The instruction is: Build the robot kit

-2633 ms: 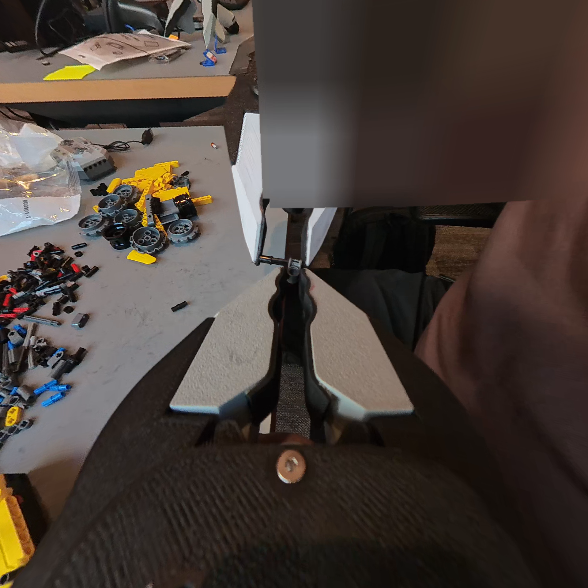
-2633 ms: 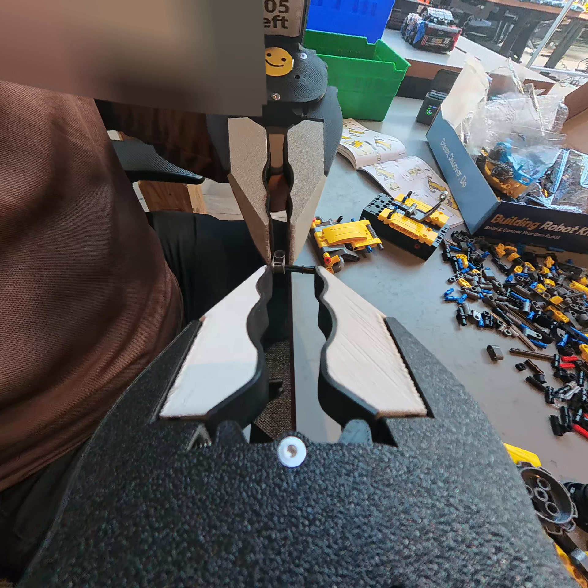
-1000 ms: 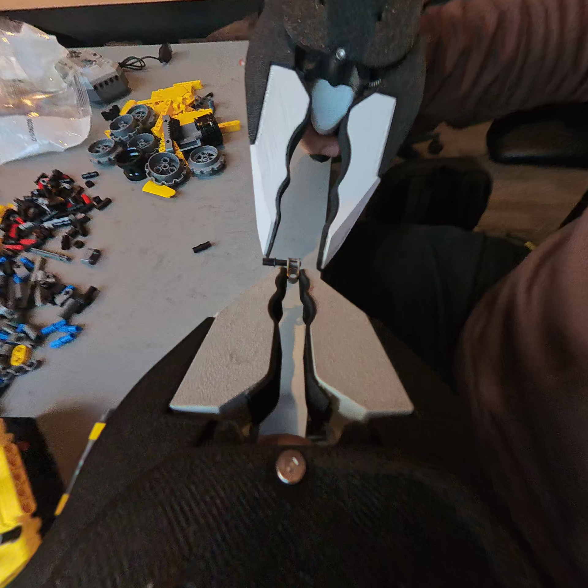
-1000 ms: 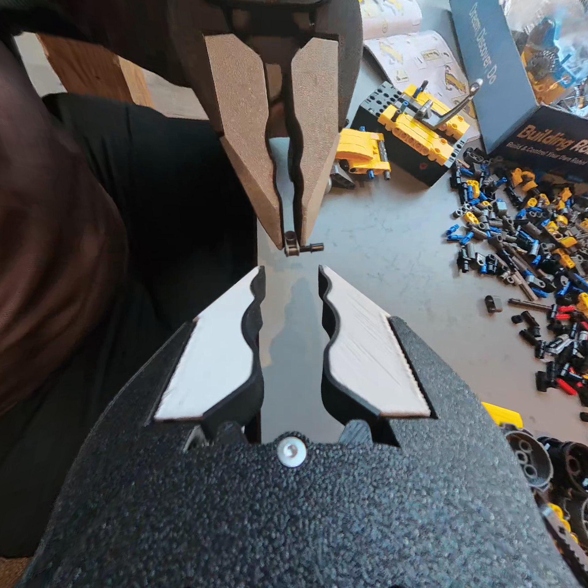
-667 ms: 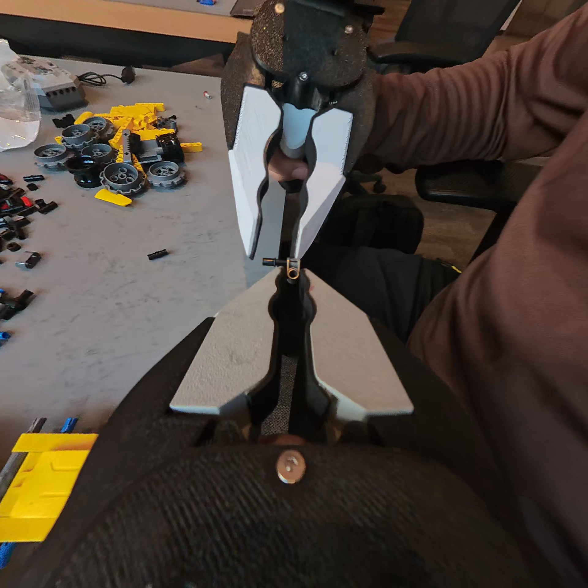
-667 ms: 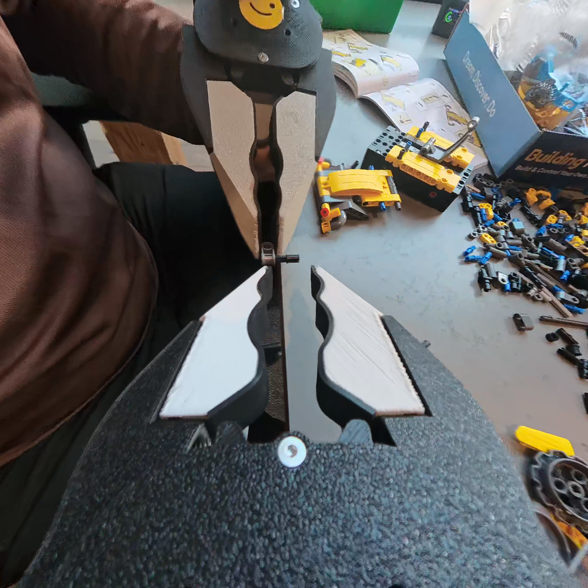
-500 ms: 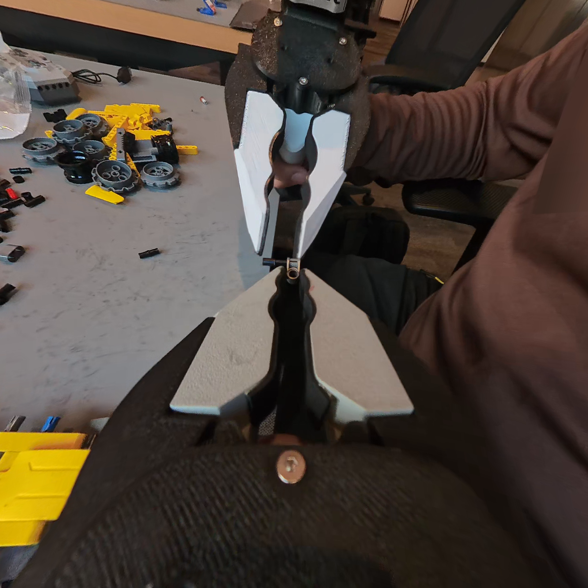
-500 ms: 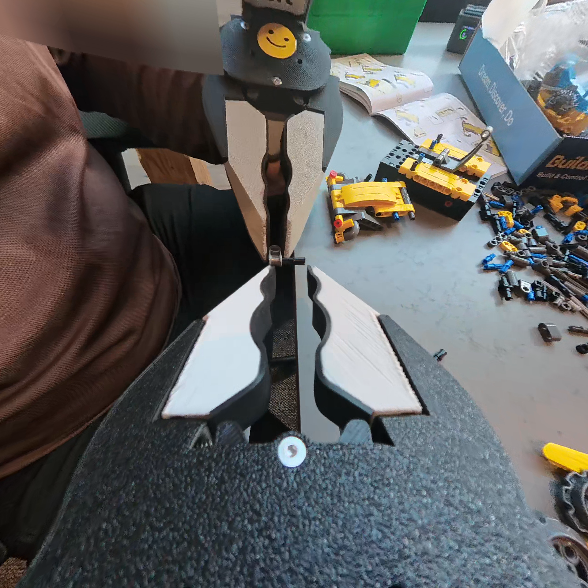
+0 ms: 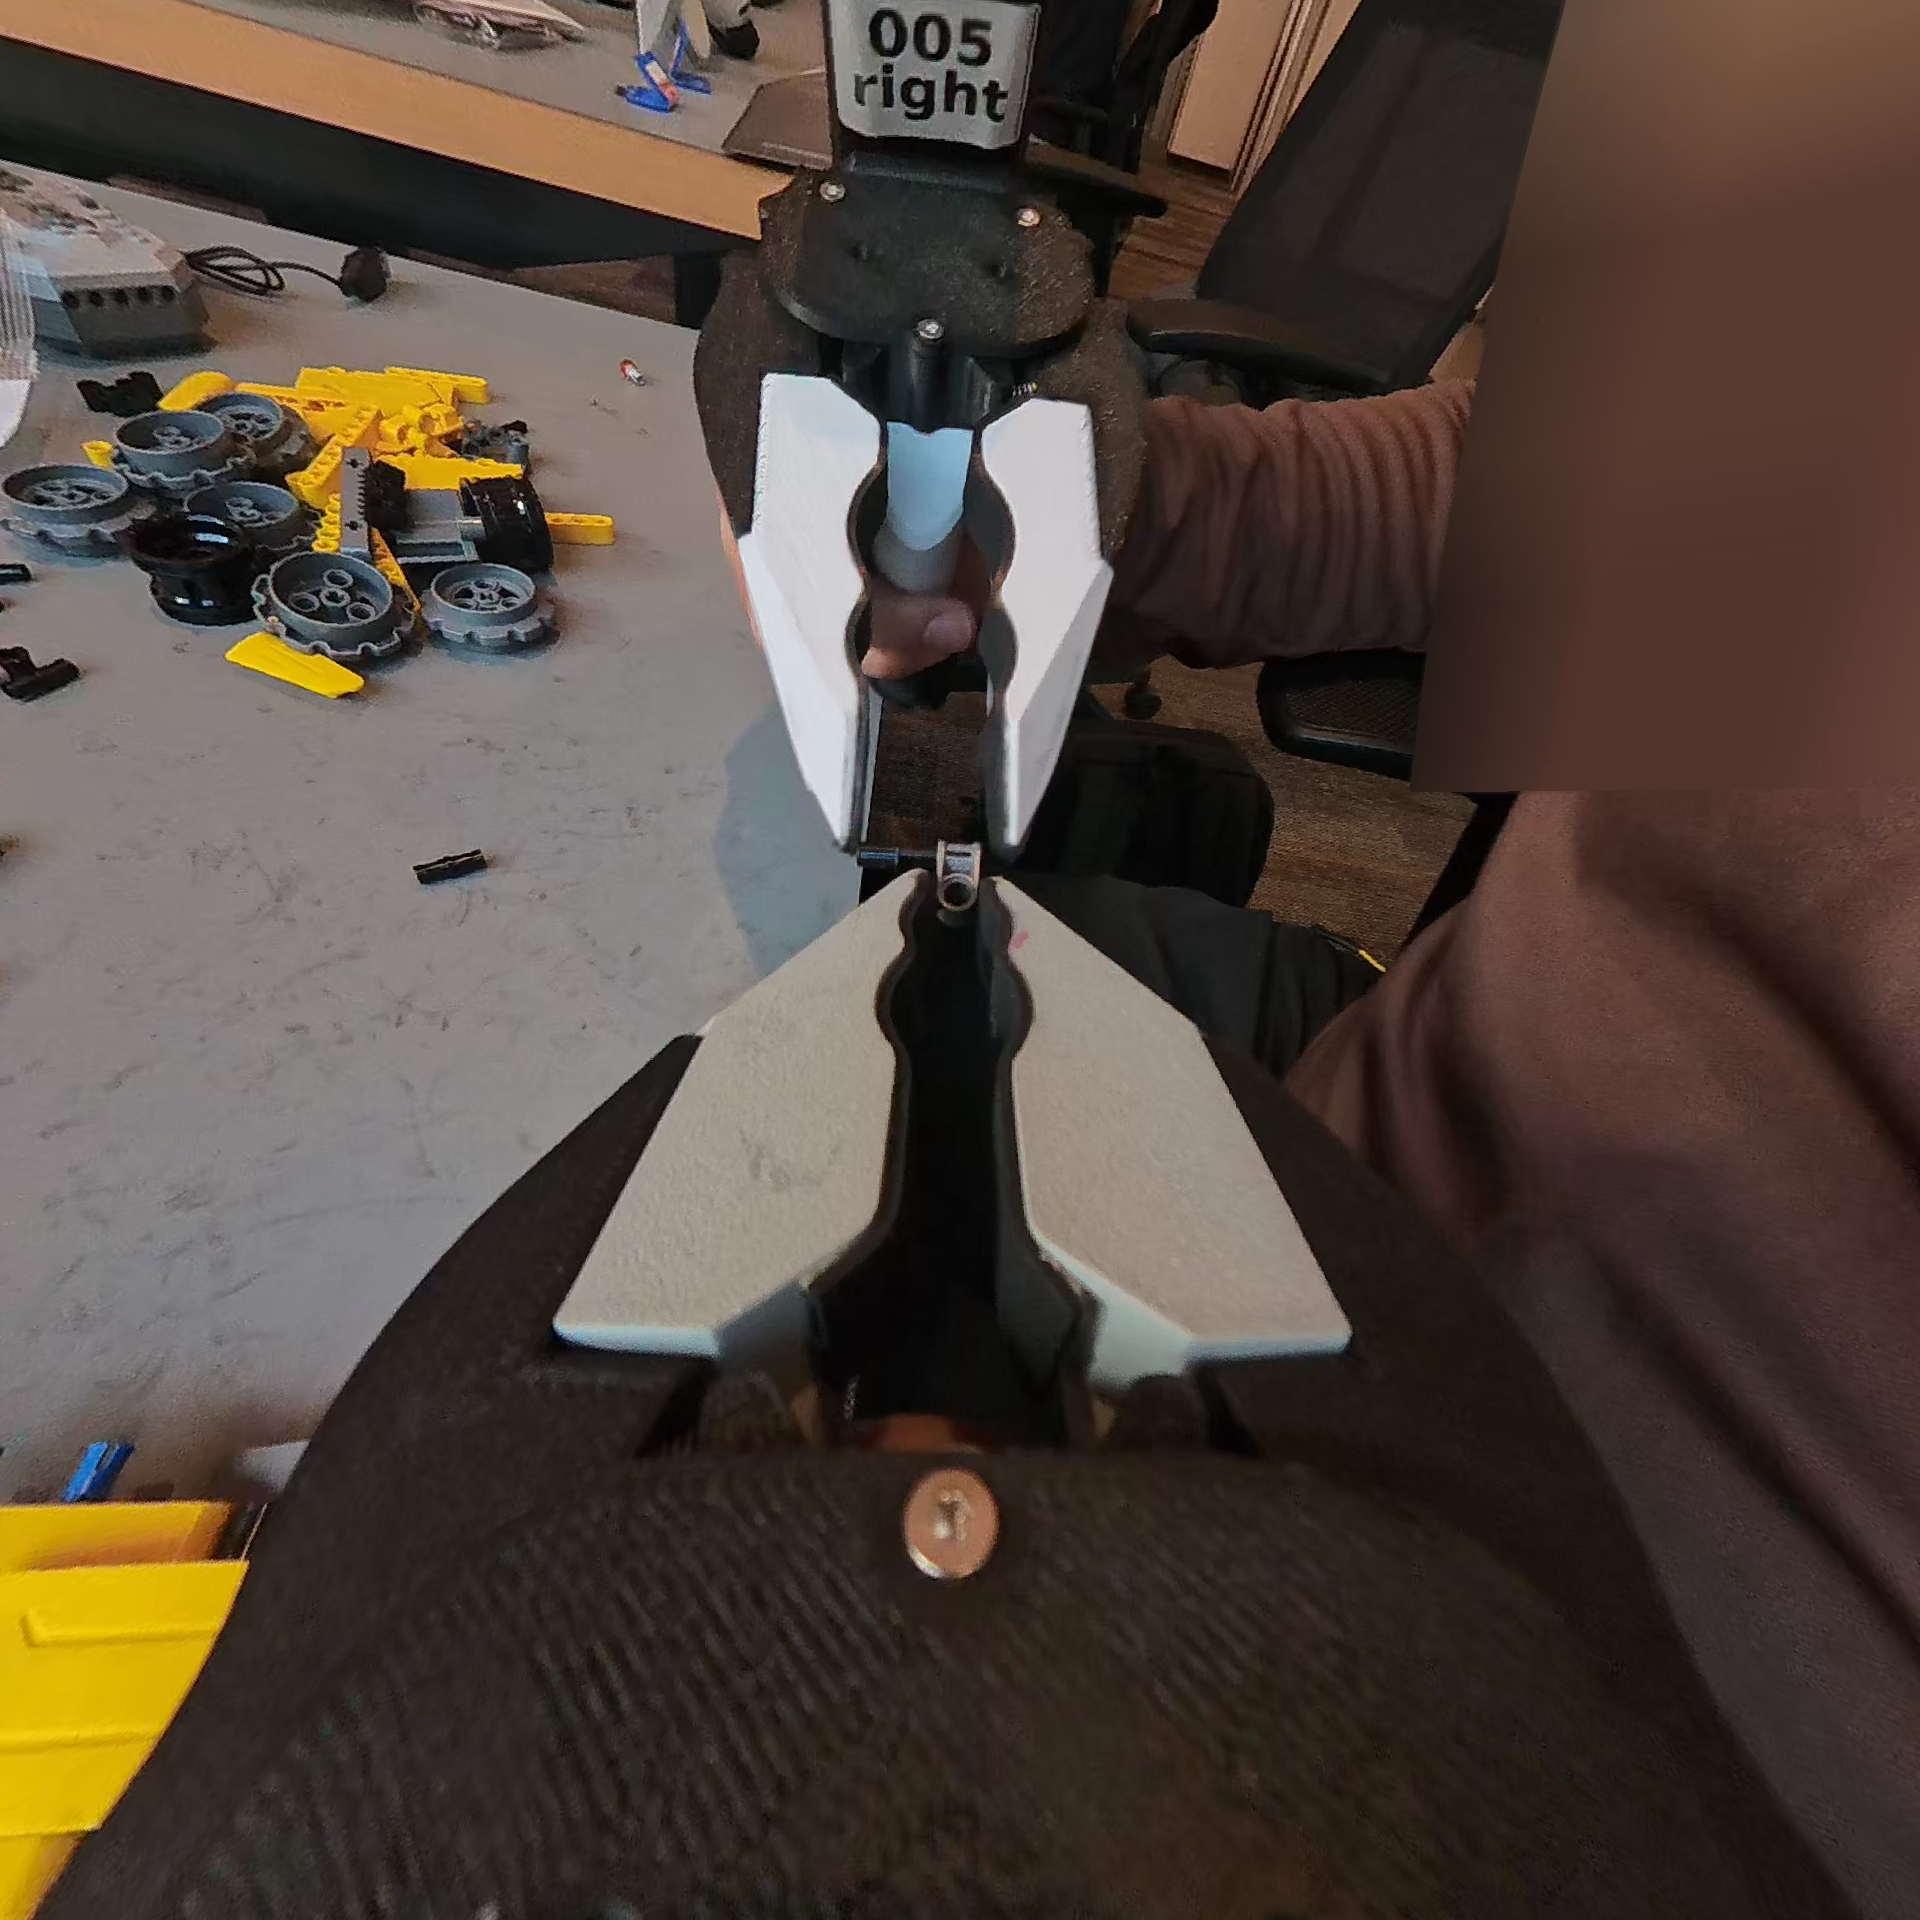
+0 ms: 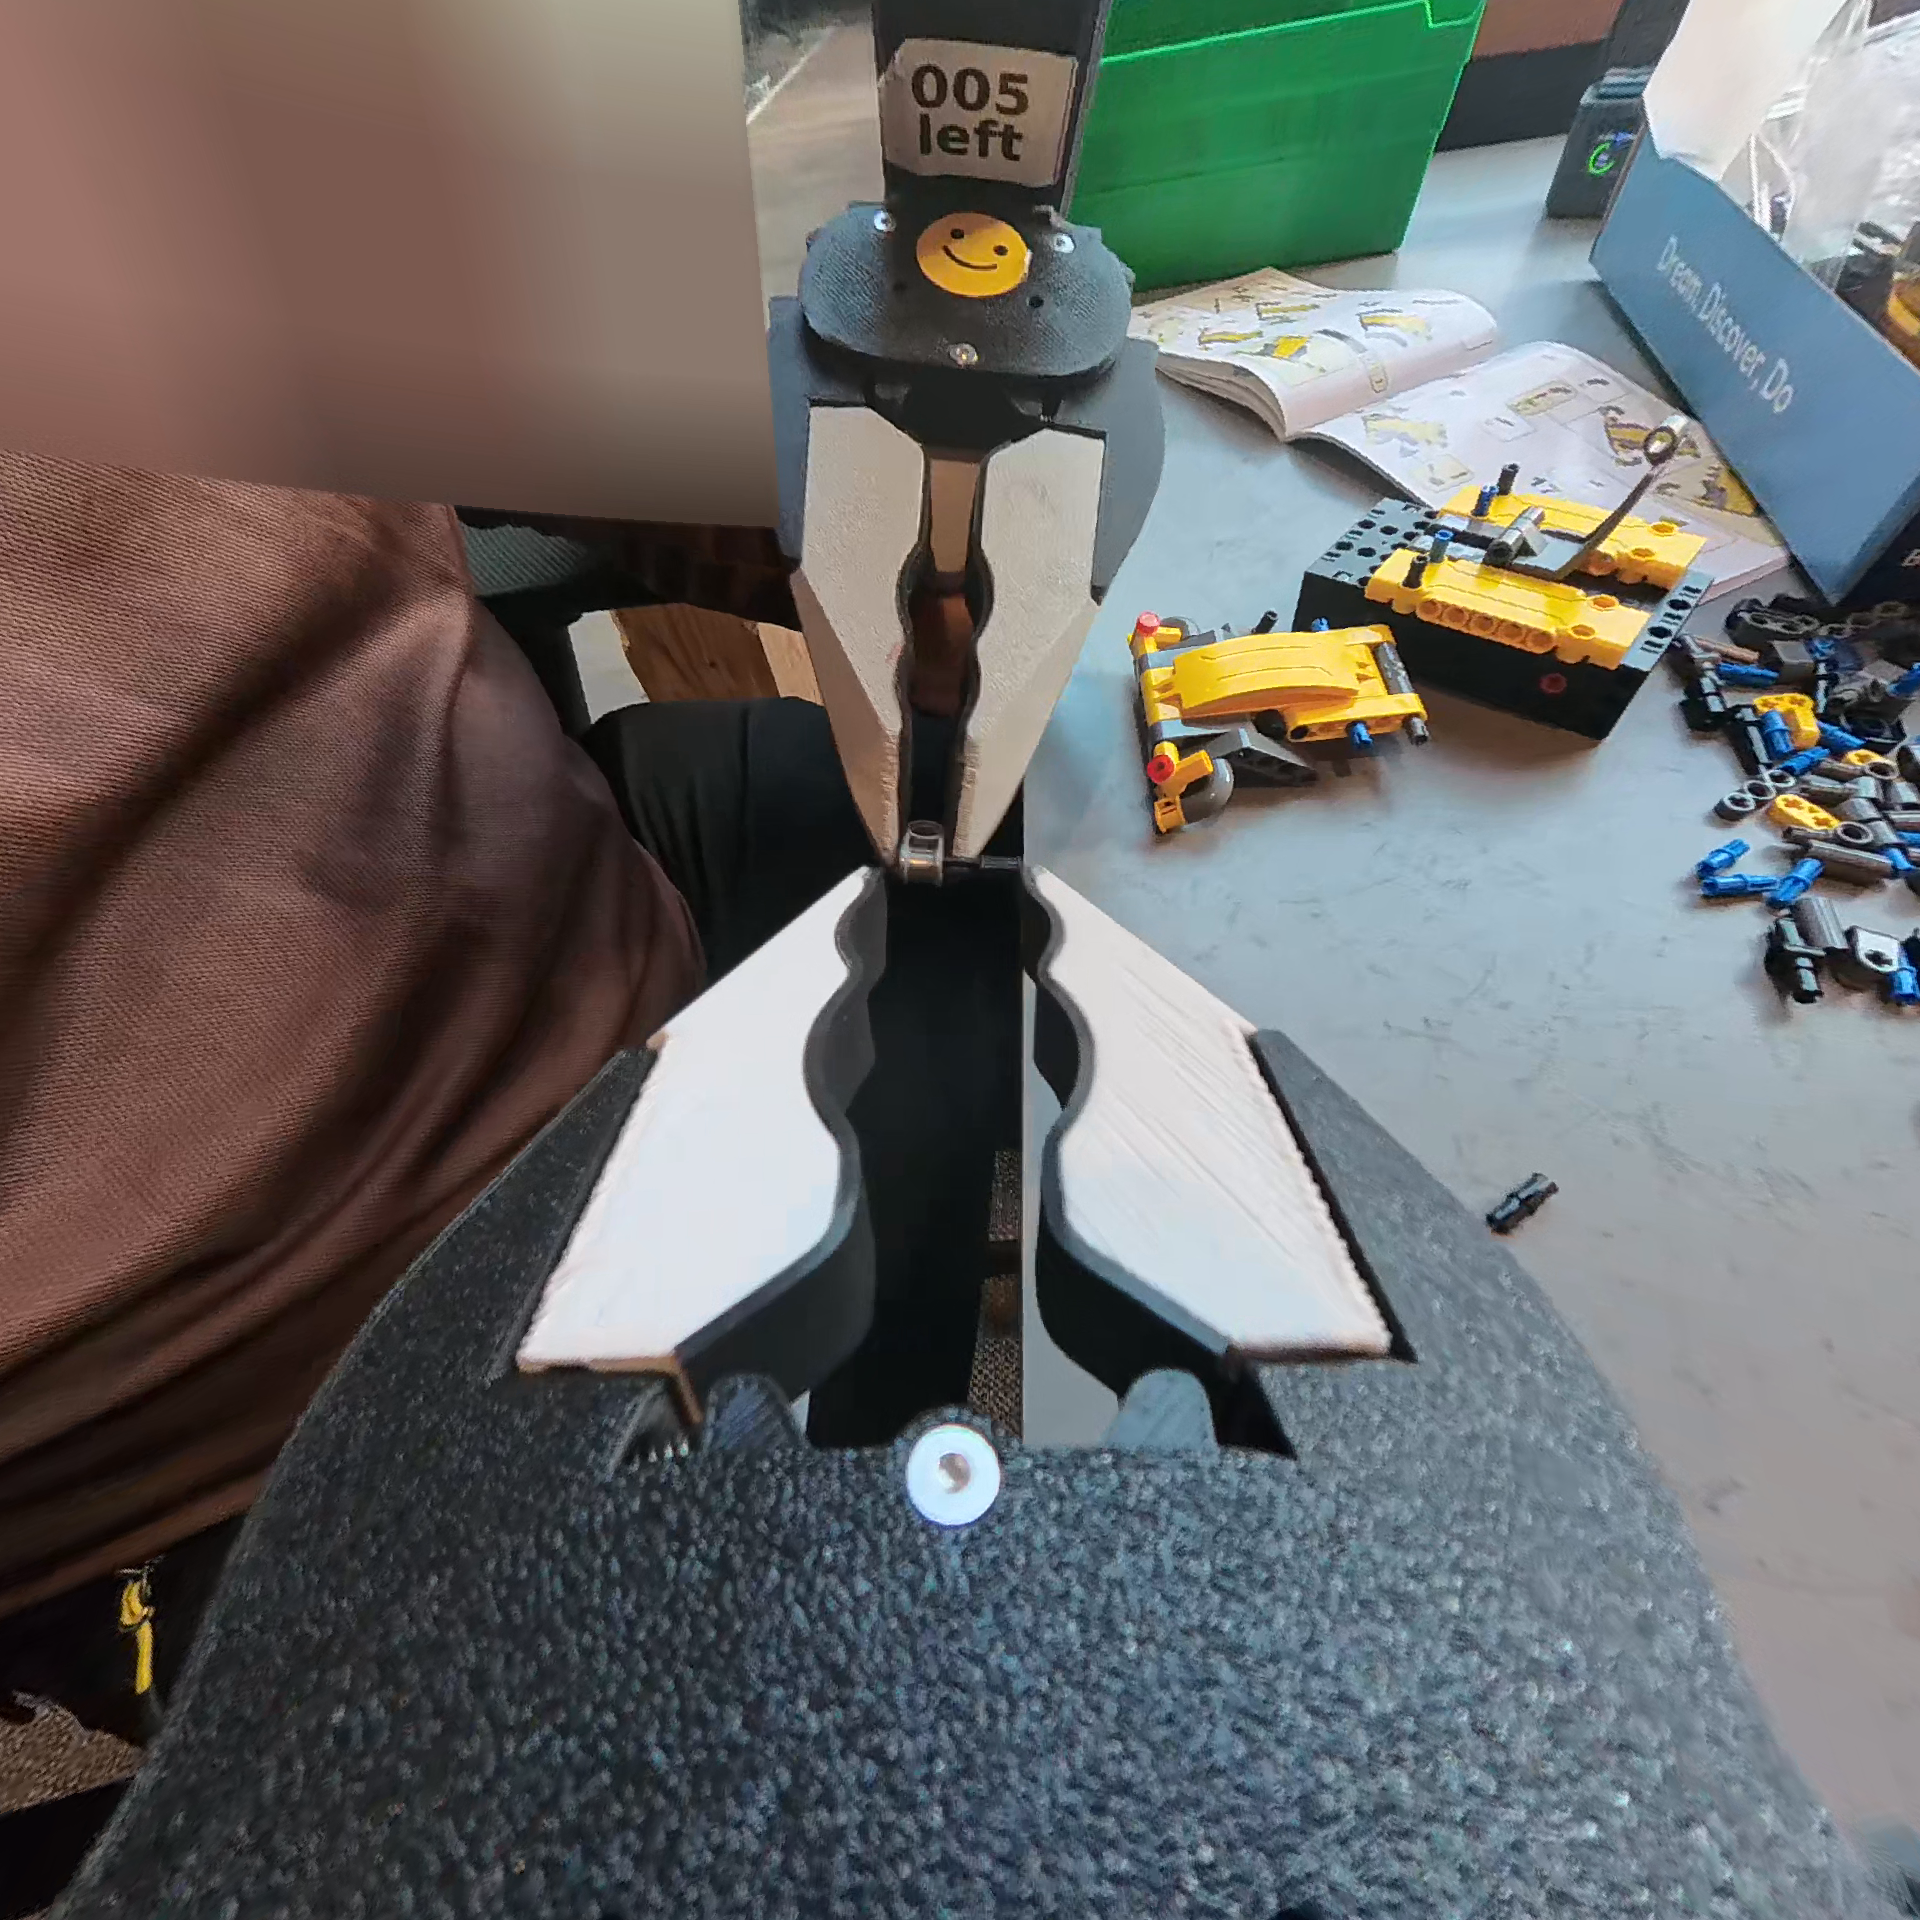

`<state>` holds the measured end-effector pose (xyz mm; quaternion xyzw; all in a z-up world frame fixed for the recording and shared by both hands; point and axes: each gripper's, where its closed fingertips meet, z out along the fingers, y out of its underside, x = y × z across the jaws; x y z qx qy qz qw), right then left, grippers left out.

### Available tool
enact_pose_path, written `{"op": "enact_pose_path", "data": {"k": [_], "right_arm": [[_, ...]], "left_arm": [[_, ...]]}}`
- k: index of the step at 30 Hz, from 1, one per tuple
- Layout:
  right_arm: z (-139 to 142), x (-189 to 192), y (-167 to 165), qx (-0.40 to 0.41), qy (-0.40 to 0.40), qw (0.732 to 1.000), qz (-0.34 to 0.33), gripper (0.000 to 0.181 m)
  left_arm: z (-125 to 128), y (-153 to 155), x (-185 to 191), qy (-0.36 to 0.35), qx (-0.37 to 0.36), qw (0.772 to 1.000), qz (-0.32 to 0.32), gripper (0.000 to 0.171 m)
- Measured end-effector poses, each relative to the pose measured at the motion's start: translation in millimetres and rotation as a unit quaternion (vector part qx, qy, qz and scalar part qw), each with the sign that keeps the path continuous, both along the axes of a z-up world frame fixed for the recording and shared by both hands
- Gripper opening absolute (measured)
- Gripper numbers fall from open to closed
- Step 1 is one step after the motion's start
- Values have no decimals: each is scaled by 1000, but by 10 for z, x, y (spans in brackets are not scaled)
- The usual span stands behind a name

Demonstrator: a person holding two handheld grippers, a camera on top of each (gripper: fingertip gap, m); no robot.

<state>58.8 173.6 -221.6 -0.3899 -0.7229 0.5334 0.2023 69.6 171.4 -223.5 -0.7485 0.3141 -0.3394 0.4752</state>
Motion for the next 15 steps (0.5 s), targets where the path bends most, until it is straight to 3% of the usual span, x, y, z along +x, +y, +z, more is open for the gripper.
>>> {"op": "enact_pose_path", "data": {"k": [15], "right_arm": [[-20, 13, -19, 3, -4, 1000, 29, 19]], "left_arm": [[-14, -15, 22, 7, -7, 1000, -17, 5]]}}
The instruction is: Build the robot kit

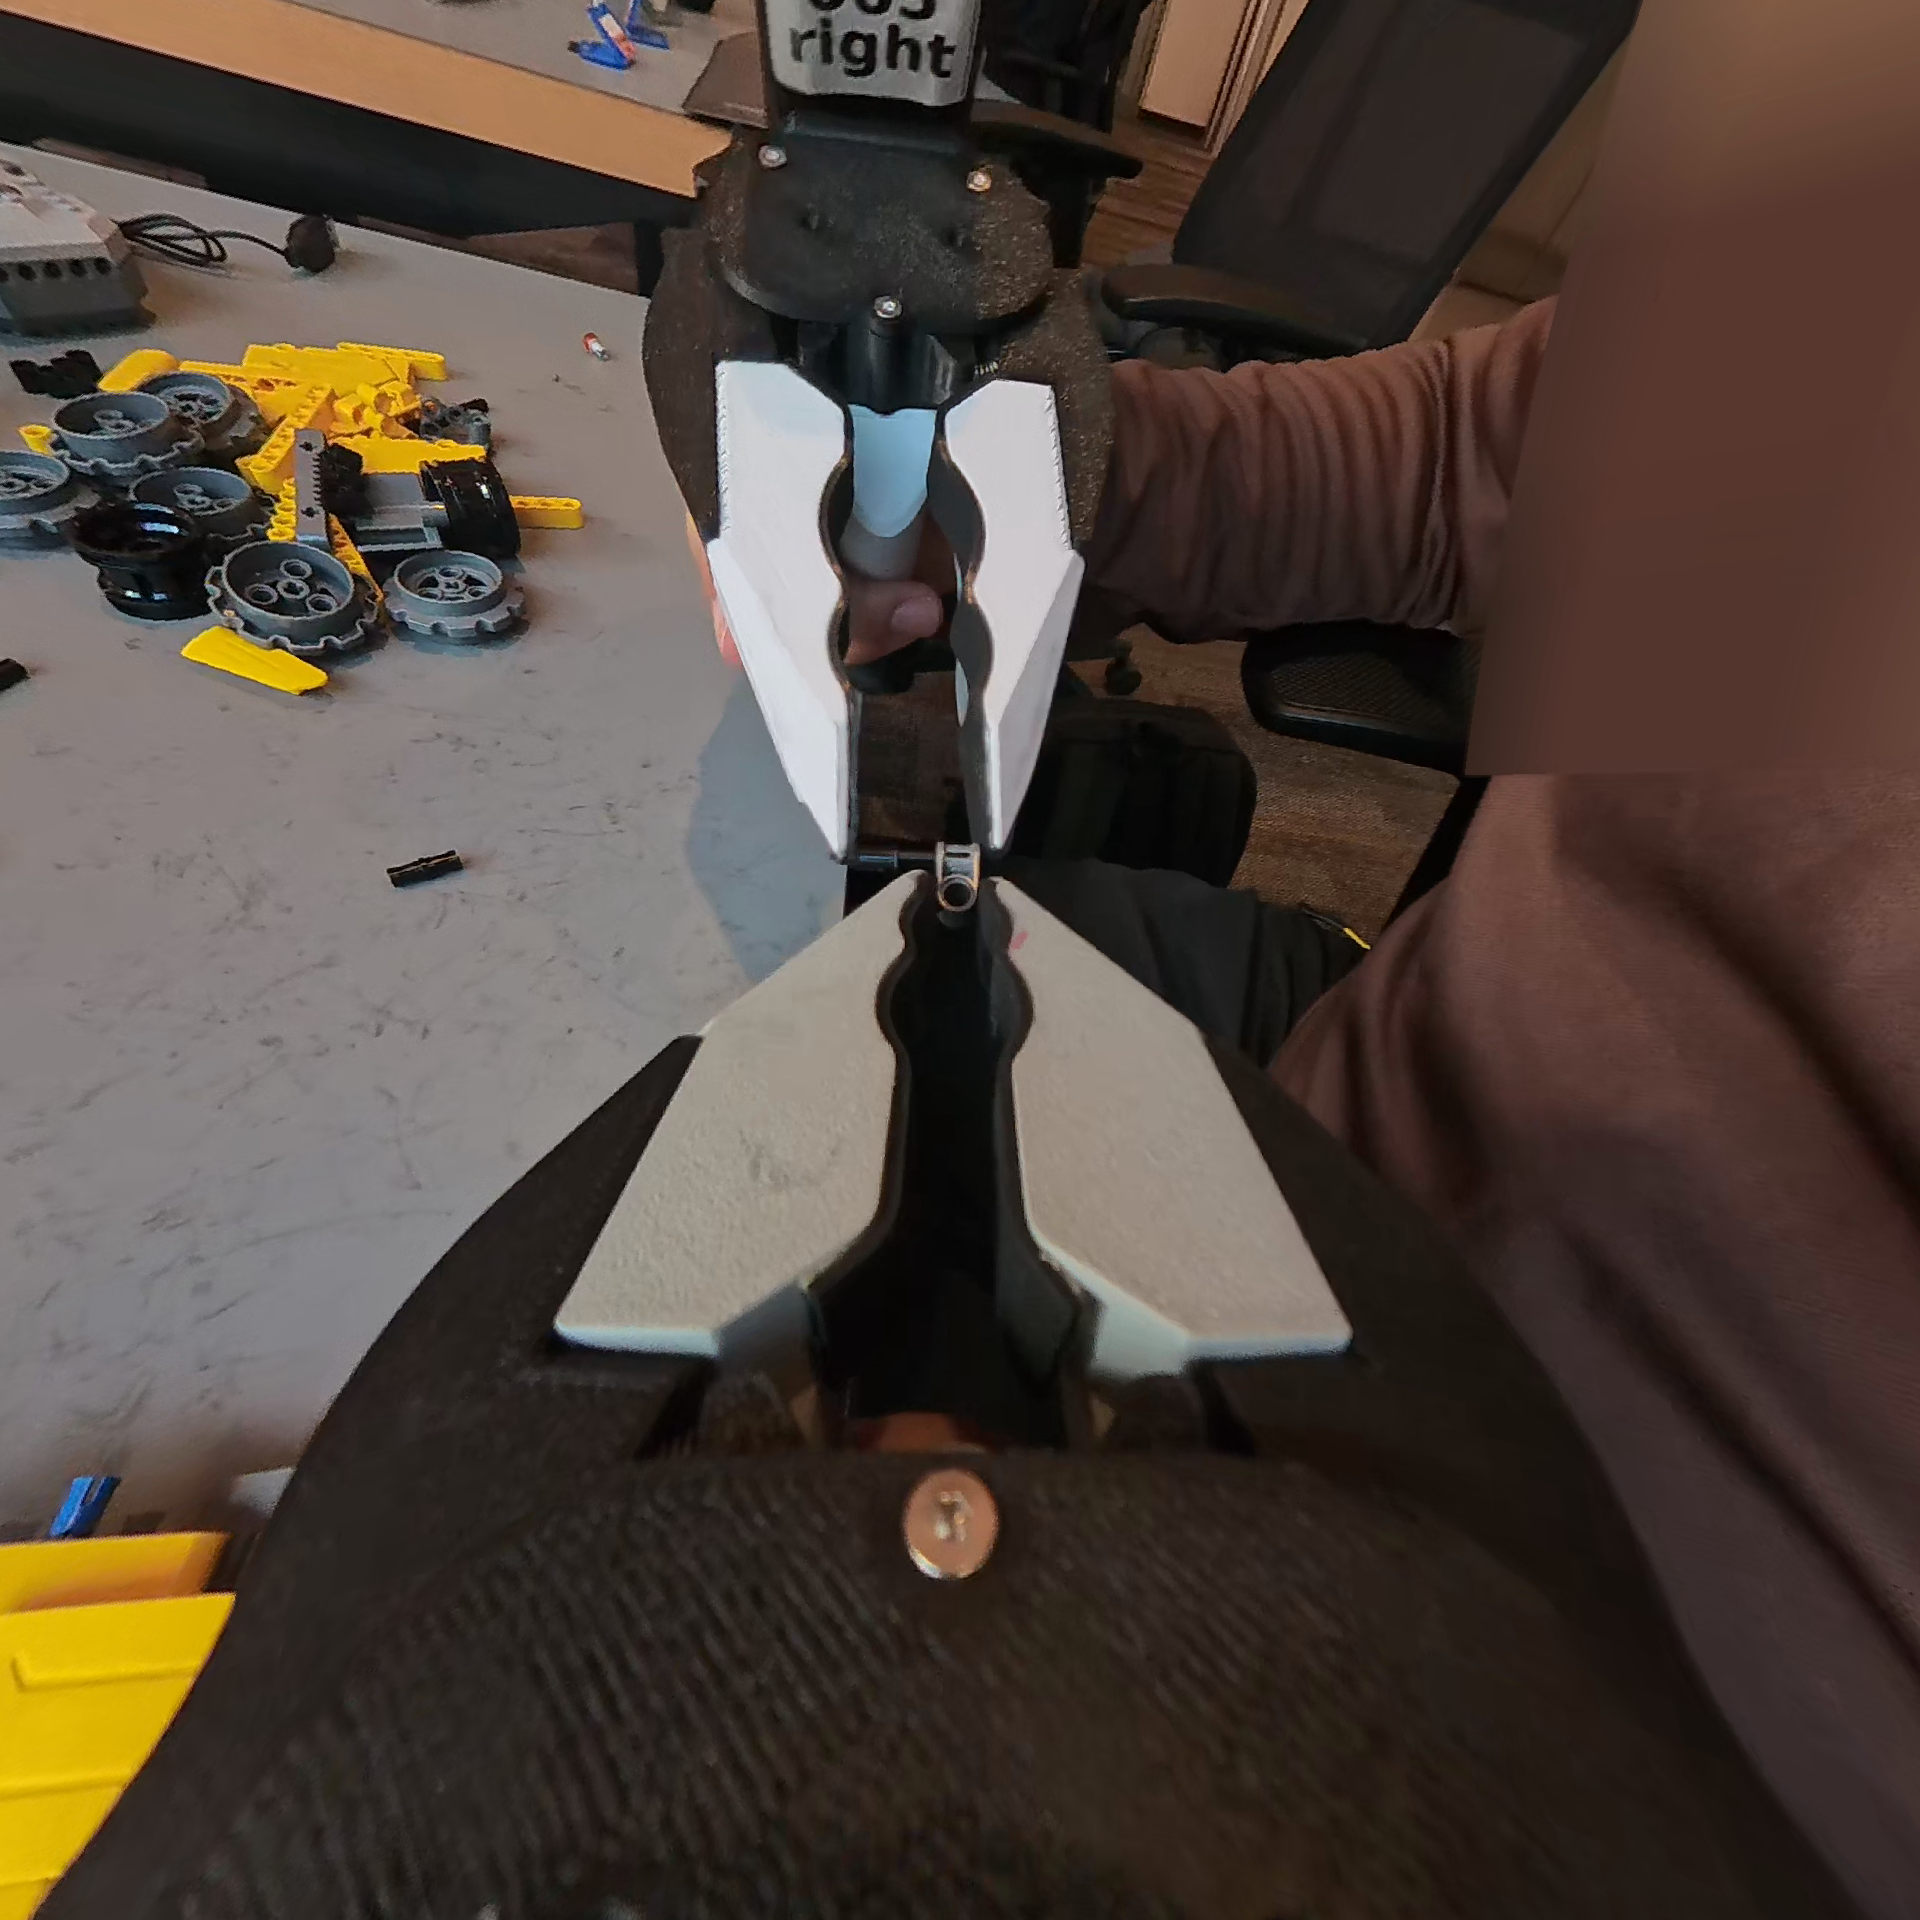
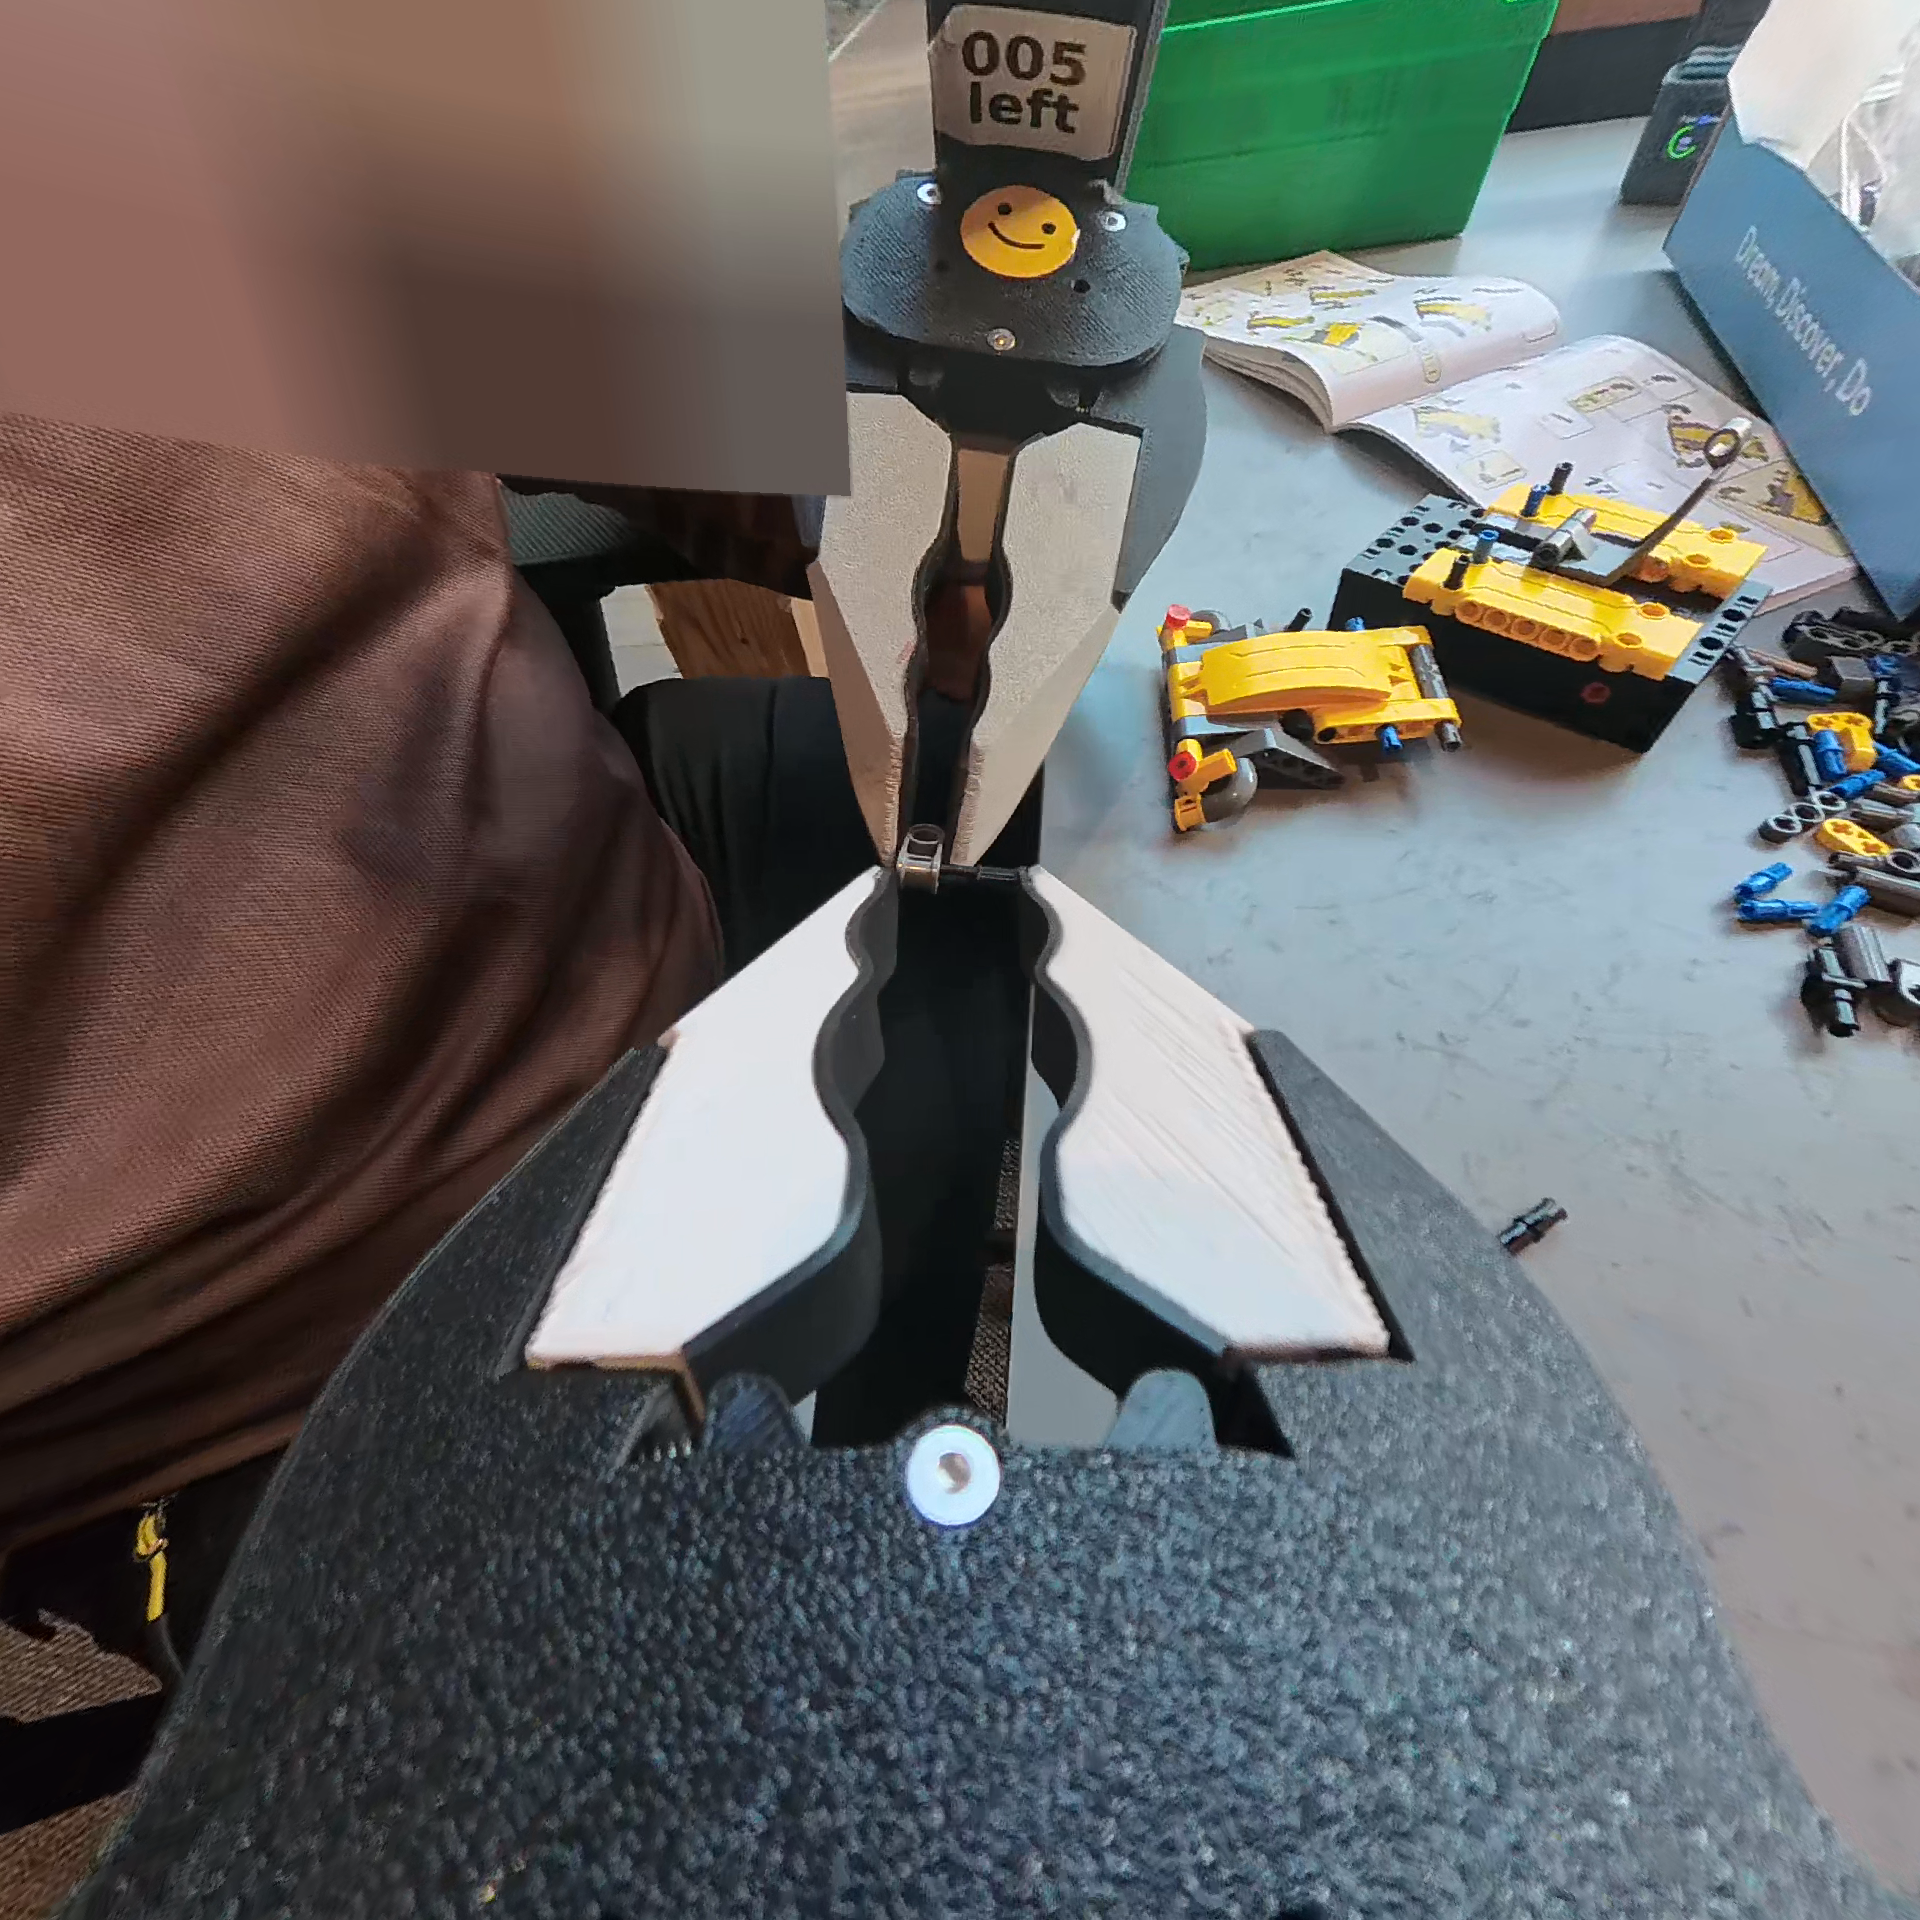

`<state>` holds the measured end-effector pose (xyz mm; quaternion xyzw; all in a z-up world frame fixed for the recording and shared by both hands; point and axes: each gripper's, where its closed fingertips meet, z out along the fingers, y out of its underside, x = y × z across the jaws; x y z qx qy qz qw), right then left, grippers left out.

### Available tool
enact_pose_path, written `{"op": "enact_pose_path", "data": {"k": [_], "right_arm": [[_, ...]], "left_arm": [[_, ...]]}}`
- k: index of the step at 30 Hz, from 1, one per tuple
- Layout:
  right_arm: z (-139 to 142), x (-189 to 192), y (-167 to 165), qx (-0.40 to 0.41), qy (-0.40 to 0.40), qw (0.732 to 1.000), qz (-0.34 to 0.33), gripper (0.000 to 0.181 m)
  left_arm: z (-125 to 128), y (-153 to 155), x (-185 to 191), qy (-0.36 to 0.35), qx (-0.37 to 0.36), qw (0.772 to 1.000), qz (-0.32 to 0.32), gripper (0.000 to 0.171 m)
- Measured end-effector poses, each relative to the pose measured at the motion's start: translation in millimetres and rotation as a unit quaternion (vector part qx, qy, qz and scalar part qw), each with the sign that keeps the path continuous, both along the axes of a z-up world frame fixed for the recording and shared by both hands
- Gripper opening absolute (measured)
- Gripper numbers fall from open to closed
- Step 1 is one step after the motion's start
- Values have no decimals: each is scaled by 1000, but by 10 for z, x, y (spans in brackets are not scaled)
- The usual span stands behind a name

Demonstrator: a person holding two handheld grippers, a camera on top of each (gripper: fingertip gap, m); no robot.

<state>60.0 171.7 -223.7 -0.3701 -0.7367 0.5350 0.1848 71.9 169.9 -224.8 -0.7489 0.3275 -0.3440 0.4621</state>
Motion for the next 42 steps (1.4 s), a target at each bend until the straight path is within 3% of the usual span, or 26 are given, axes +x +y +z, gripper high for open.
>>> {"op": "enact_pose_path", "data": {"k": [22, 42], "right_arm": [[160, -19, -127, -16, 30, 999, 35, 17], [-45, -17, -138, 30, 11, 997, 70, 14]], "left_arm": [[162, -124, -11, -7, 12, 999, -29, 5], [-49, -126, -10, 22, -3, 999, -43, 4]]}}
